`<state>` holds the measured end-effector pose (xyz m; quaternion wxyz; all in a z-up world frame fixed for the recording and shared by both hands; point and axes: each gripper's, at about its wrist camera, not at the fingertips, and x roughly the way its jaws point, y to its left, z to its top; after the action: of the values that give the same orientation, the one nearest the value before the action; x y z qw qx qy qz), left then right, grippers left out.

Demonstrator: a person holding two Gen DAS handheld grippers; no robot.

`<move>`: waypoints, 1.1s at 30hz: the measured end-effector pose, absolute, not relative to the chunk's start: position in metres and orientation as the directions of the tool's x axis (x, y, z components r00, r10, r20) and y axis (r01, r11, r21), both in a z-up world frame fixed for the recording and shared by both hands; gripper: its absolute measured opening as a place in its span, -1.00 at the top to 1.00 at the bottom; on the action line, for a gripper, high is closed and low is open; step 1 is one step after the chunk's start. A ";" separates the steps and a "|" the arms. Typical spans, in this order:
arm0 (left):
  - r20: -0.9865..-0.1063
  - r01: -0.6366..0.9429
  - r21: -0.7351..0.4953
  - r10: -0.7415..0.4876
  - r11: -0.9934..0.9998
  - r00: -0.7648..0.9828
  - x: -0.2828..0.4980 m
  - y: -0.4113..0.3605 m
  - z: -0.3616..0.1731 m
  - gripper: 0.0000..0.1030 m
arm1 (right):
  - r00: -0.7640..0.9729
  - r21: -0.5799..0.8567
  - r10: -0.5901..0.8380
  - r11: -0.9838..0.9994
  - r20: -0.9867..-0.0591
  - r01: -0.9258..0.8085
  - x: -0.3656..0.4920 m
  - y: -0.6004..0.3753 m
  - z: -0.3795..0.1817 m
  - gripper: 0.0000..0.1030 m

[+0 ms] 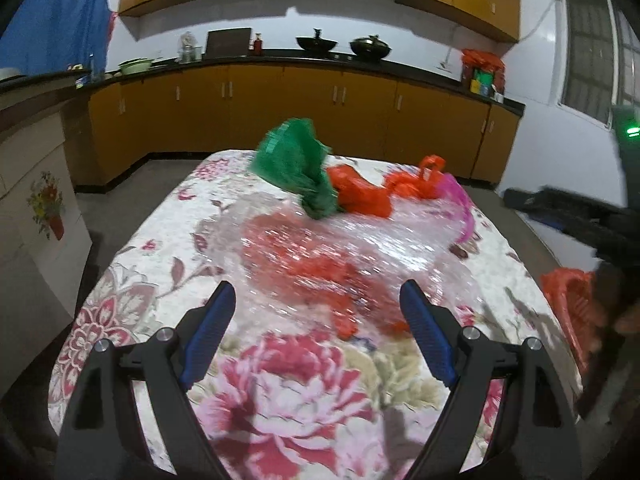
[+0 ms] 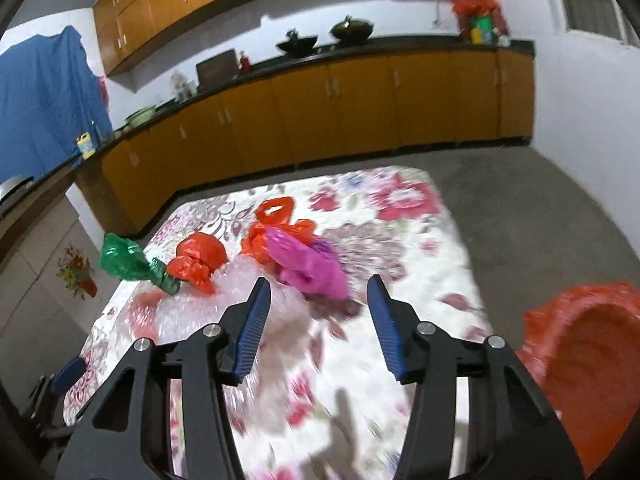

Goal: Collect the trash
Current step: 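Move both tools back over the table toward the pink bag, then grasp the pink bag with the right tool while the left tool grasps the green bag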

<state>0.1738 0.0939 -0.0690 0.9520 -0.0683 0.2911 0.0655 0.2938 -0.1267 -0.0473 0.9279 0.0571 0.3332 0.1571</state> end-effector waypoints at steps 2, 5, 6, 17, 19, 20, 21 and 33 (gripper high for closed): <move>-0.557 -0.180 -0.096 0.097 0.979 0.825 0.177 0.103 -0.066 -0.61 | 0.716 0.185 0.325 0.945 -0.618 -0.270 0.309 -0.113 -0.056 0.00; -0.547 -0.193 -0.101 0.108 0.976 0.830 0.184 0.115 -0.062 -0.61 | 0.708 0.152 0.304 0.950 -0.637 -0.271 0.325 -0.100 -0.066 0.00; -0.544 -0.197 -0.102 0.111 0.975 0.832 0.186 0.118 -0.061 -0.61 | 0.703 0.152 0.298 0.952 -0.645 -0.264 0.332 -0.099 -0.071 0.00; -0.495 -0.214 -0.122 0.127 0.969 0.859 0.218 0.145 -0.042 -0.61 | 0.652 0.198 0.356 0.932 -0.669 -0.305 0.326 -0.115 -0.080 0.87; -0.497 -0.212 -0.124 0.125 0.969 0.859 0.222 0.147 -0.041 -0.61 | 0.663 0.191 0.350 0.934 -0.662 -0.303 0.315 -0.124 -0.077 0.87; -0.496 -0.211 -0.121 0.125 0.970 0.859 0.224 0.148 -0.041 -0.61 | 0.670 0.186 0.343 0.937 -0.658 -0.297 0.309 -0.129 -0.076 0.88; -0.496 -0.208 -0.114 0.125 0.971 0.859 0.226 0.147 -0.041 -0.61 | 0.674 0.188 0.341 0.938 -0.655 -0.292 0.306 -0.132 -0.075 0.88; -0.503 -0.159 -0.097 0.090 0.982 0.860 0.241 0.131 -0.036 -0.61 | 0.754 0.212 0.336 0.942 -0.564 -0.262 0.257 -0.175 -0.038 0.89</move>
<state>0.2415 0.1311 -0.0356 0.9619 -0.0678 0.2568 0.0647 0.2566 -0.1749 -0.0382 0.9346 0.0598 0.3120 0.1599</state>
